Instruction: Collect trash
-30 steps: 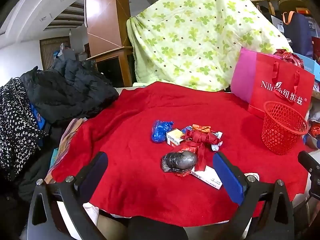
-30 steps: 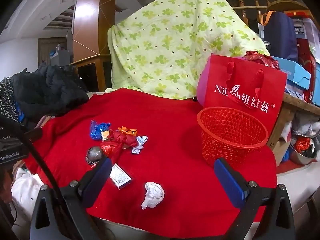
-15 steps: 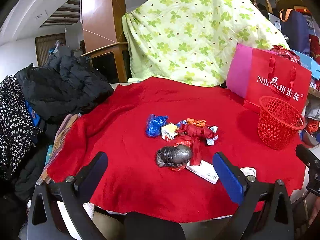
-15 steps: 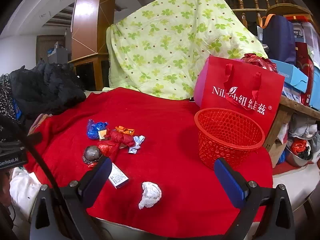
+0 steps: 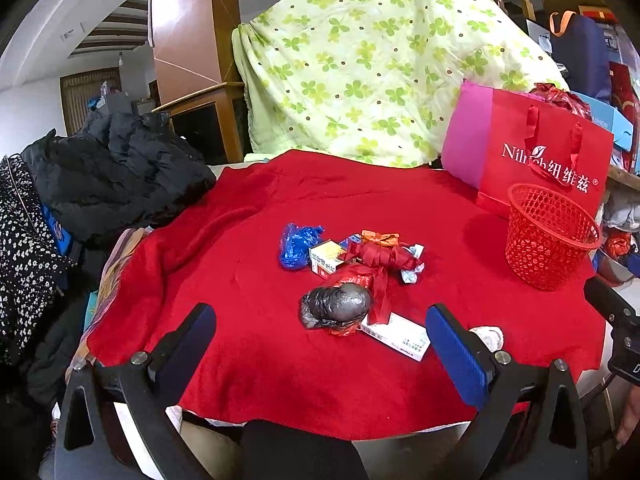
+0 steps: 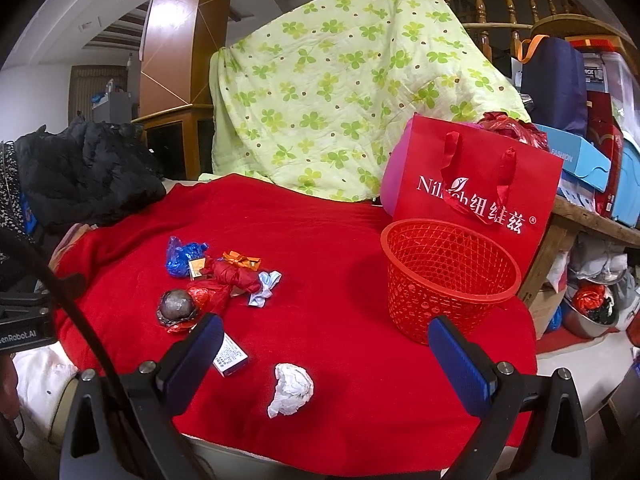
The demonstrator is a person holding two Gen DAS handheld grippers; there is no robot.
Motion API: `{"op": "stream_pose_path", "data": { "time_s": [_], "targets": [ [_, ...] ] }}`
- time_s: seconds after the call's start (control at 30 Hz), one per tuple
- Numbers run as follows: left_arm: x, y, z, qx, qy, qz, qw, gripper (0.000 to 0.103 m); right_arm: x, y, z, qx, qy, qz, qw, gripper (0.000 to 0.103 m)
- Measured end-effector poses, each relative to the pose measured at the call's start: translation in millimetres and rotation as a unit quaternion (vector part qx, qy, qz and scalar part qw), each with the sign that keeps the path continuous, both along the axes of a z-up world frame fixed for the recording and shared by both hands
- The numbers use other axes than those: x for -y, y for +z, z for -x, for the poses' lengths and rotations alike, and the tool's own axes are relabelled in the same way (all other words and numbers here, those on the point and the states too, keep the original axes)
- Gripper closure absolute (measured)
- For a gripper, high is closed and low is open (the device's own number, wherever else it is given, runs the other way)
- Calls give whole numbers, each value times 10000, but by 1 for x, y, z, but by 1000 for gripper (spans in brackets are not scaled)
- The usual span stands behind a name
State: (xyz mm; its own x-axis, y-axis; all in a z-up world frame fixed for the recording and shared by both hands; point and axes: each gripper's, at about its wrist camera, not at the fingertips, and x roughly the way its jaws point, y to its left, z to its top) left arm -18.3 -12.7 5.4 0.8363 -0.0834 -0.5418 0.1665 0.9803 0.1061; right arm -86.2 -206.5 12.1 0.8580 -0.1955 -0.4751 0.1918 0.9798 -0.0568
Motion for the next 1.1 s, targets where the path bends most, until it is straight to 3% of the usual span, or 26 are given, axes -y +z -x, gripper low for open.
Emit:
{"op": "stream_pose_path", "data": {
  "time_s": [1.1],
  "targets": [
    [0,-7,1,-124,-71,-14,9999,0,0,0,0,-72,-33,0,10000,0]
  ]
}}
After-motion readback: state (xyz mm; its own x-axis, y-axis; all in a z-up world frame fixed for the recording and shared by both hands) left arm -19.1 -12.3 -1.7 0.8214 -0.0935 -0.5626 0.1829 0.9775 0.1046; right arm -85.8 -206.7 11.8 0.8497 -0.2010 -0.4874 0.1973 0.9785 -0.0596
